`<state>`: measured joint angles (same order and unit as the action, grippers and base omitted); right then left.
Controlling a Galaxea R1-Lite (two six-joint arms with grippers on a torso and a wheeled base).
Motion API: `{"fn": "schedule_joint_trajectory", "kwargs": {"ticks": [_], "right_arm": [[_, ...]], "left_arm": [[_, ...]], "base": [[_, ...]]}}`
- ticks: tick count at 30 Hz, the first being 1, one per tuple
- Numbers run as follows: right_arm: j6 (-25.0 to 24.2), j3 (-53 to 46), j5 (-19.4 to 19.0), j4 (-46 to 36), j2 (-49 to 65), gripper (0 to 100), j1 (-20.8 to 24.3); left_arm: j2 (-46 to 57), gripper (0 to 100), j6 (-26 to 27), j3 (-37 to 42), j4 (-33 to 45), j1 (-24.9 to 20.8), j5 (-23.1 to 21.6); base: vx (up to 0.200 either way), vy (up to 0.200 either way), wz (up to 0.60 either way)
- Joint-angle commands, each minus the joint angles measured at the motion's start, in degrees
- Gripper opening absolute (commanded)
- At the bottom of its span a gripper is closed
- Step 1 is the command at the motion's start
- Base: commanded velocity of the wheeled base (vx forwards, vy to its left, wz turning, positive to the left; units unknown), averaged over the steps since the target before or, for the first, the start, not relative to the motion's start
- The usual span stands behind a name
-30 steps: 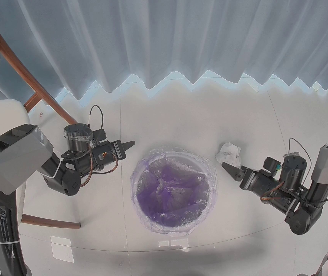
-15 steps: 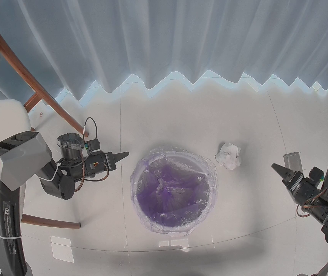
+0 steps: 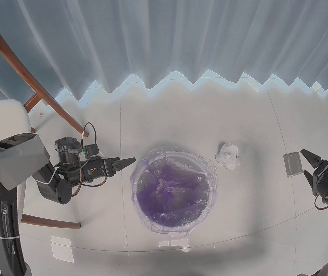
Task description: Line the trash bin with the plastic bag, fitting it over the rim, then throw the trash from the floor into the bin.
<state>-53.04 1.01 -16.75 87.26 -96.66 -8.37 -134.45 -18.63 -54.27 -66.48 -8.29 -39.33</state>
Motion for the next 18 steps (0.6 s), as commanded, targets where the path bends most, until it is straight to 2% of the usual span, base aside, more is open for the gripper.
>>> {"fn": "schedule_joint_trajectory", "kwargs": {"ticks": [1, 18], "right_arm": [[-0.75, -1.01, -0.13, -0.60, 1.91, 100, -0.77], [-1.54, -1.01, -0.04, -0.69, 2.18, 100, -0.77]], "left_arm": [[-1.17, 100, 0.79, 0.40, 0.29, 0.03, -0.05], [-5.21, 100, 0.87, -1.01, 0.29, -0.59, -0.05]], "base": [[0.000, 0.000, 0.00], [0.000, 0.000, 0.00]]}}
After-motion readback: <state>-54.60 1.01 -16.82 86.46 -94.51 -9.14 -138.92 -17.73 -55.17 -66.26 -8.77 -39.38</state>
